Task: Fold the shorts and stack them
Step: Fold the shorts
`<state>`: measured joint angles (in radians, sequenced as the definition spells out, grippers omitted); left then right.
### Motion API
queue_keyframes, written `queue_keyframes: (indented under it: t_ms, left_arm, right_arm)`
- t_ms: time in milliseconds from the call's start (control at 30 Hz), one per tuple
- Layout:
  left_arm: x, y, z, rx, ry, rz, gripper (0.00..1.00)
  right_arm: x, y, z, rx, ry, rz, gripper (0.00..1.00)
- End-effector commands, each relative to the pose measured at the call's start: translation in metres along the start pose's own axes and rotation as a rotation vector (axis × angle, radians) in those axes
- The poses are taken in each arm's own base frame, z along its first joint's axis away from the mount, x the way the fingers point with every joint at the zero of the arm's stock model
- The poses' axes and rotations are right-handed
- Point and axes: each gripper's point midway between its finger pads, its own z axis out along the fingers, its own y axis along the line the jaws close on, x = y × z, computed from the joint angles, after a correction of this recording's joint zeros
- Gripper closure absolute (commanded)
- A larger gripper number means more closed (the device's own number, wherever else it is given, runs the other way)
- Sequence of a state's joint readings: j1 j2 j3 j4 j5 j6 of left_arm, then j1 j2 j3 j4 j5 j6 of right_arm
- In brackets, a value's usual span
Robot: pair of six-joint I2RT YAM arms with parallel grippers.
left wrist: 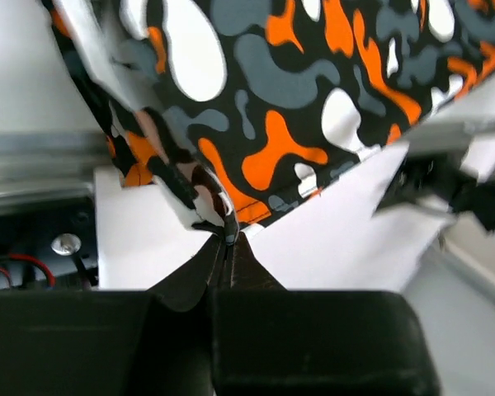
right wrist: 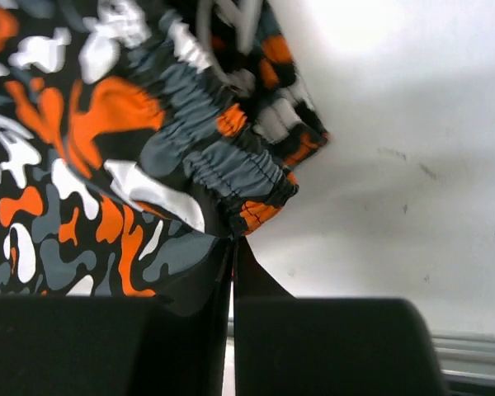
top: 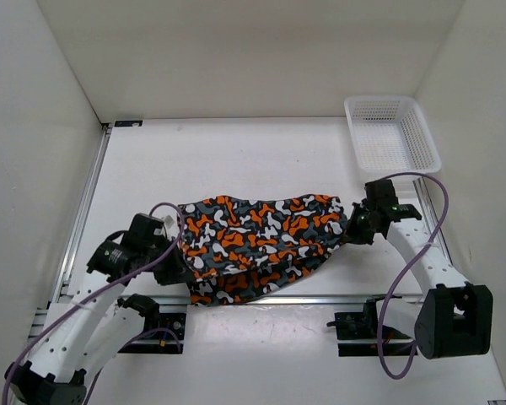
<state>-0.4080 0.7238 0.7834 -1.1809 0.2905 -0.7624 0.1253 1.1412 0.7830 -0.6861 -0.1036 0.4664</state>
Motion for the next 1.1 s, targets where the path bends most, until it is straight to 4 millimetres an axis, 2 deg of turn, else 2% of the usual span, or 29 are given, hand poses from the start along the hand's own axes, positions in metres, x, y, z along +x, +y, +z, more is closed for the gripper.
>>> queue_keyframes:
  t_ms: [0, 33, 67, 100, 133, 167, 200, 233, 333, 433, 467, 500, 633, 667, 800, 867, 933, 967, 1067]
  left_arm:
    - [0.034, 0.0, 0.001, 0.097, 0.125, 0.042, 0.9]
    - [0.043, 0.008, 0.008, 0.086, 0.169, 0.036, 0.79]
    - [0.047, 0.011, 0.01, 0.087, 0.185, 0.048, 0.37]
    - [0.047, 0.015, 0.011, 0.064, 0.191, 0.041, 0.24]
    - [0.049, 0.018, 0.013, 0.04, 0.219, 0.041, 0.14]
    - [0.04, 0.014, 0.011, 0.024, 0.192, 0.03, 0.08]
    - [0.028, 0.018, 0.012, -0.031, 0.142, 0.019, 0.04]
    - [0.015, 0.013, 0.008, -0.052, 0.105, 0.009, 0.03]
    - [-0.021, 0.013, 0.008, -0.143, -0.032, -0.076, 0.04]
    - [-0.052, 0.012, 0.02, -0.146, -0.12, -0.151, 0.05]
    - [-0.054, 0.016, 0.033, -0.168, -0.089, -0.178, 0.06]
    - [-0.063, 0.01, 0.044, -0.141, -0.101, -0.181, 0.06]
    - [-0.076, 0.027, 0.081, -0.237, -0.035, -0.231, 0.09]
    - [-0.076, 0.039, 0.092, -0.293, -0.005, -0.254, 0.09]
    - [-0.087, 0.045, 0.113, -0.336, 0.022, -0.283, 0.12]
    - [-0.088, 0.051, 0.123, -0.364, 0.048, -0.301, 0.18]
    - [-0.094, 0.049, 0.129, -0.362, 0.062, -0.292, 0.27]
    - [-0.096, 0.048, 0.132, -0.366, 0.069, -0.284, 0.39]
    - [-0.115, 0.044, 0.143, -0.369, 0.074, -0.267, 0.66]
  right_arm:
    - [-0.009, -0.015, 0.007, 0.067, -0.042, 0.029, 0.95]
    - [-0.01, -0.014, 0.008, 0.071, -0.035, 0.03, 0.77]
    - [-0.008, -0.012, 0.013, 0.062, 0.002, 0.035, 0.39]
    - [-0.01, -0.011, 0.015, 0.064, 0.008, 0.036, 0.23]
    - [-0.015, -0.008, 0.015, 0.062, 0.003, 0.047, 0.13]
    - [-0.018, -0.007, 0.015, 0.062, 0.002, 0.047, 0.04]
    - [-0.025, -0.005, 0.013, 0.067, -0.015, 0.062, 0.01]
    - [-0.029, -0.004, 0.012, 0.071, -0.03, 0.069, 0.01]
    - [-0.043, 0.0, 0.006, 0.077, -0.072, 0.09, 0.01]
    - [-0.042, -0.005, 0.008, 0.093, -0.072, 0.108, 0.01]
    - [-0.045, -0.005, 0.007, 0.084, -0.079, 0.118, 0.01]
    - [-0.038, -0.005, 0.01, 0.074, -0.055, 0.12, 0.01]
    - [-0.027, -0.017, 0.02, 0.056, -0.022, 0.181, 0.01]
    - [-0.023, -0.012, 0.022, 0.024, -0.007, 0.193, 0.01]
    - [-0.02, -0.013, 0.038, -0.025, 0.024, 0.238, 0.04]
    - [-0.015, -0.015, 0.048, -0.022, 0.054, 0.256, 0.05]
    - [-0.012, -0.013, 0.057, -0.042, 0.067, 0.269, 0.08]
    - [-0.006, -0.013, 0.062, -0.049, 0.093, 0.287, 0.08]
    - [-0.004, -0.016, 0.073, -0.045, 0.099, 0.313, 0.17]
